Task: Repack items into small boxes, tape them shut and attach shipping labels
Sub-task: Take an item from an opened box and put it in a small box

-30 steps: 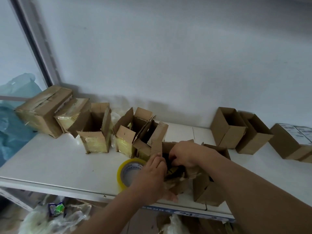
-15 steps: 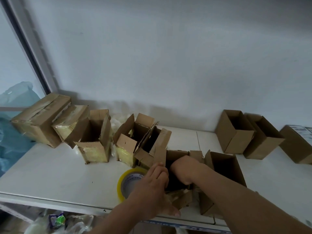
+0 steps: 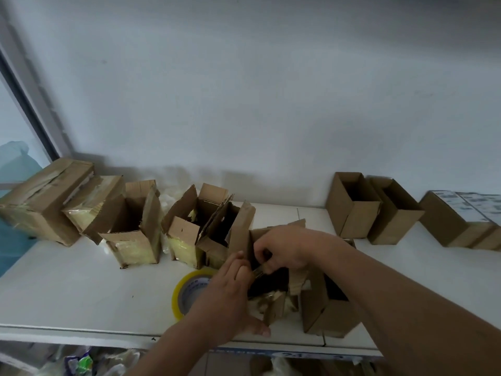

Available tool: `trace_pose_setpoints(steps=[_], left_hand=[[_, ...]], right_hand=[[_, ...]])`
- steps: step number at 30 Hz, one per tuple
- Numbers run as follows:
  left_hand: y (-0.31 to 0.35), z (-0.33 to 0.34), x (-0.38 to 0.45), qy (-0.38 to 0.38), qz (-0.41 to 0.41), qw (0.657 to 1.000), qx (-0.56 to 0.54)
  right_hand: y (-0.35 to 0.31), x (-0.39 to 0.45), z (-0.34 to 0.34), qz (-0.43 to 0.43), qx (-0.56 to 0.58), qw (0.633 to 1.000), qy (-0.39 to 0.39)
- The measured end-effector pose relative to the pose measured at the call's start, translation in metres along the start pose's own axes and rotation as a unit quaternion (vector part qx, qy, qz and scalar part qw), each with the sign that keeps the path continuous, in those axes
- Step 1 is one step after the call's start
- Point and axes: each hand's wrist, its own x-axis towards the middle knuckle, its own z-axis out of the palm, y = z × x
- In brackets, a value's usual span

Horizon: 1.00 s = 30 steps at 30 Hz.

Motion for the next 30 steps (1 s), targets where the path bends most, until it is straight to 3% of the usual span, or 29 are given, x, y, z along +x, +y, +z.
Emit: trace_pose_setpoints(steps=[6, 10, 13, 16, 19, 22, 24, 26, 30], left_hand=[[0.021, -0.016, 0.002, 0.041, 0.012, 0.999, 0.009], [0.021, -0.02, 0.0, 0.009, -0.025, 0.999, 0.029], [0.02, -0.022, -0.001, 0.006, -0.041, 0.998, 0.04], [0.021, -0.025, -0.002, -0.001, -0.046, 0.996, 0.074], [0.027, -0.033, -0.001, -0.032, -0.062, 0.991, 0.113], [0.046, -0.038, 0.009, 0.034, -0.075, 0.994, 0.076], [0.068, -0.04, 0.022, 0.11, -0.049, 0.991, 0.058], [0.091, -0.04, 0.037, 0.128, -0.031, 0.991, 0.012], [0.116, -0.019, 0.061, 0.03, 0.002, 0.999, 0.042]], right_hand=[[0.008, -0.026, 0.009, 0.001, 0.0, 0.99, 0.14], [0.007, -0.037, 0.005, 0.003, -0.023, 0.97, 0.242], [0.01, -0.056, 0.004, 0.053, 0.103, 0.951, 0.286], [0.018, -0.081, 0.02, 0.12, 0.254, 0.902, 0.327], [0.028, -0.105, 0.049, 0.176, 0.324, 0.859, 0.356], [0.034, -0.125, 0.076, 0.229, 0.35, 0.831, 0.366], [0.035, -0.132, 0.089, 0.252, 0.346, 0.83, 0.357], [0.035, -0.135, 0.094, 0.279, 0.328, 0.835, 0.343], [0.039, -0.134, 0.084, 0.332, 0.211, 0.864, 0.316]])
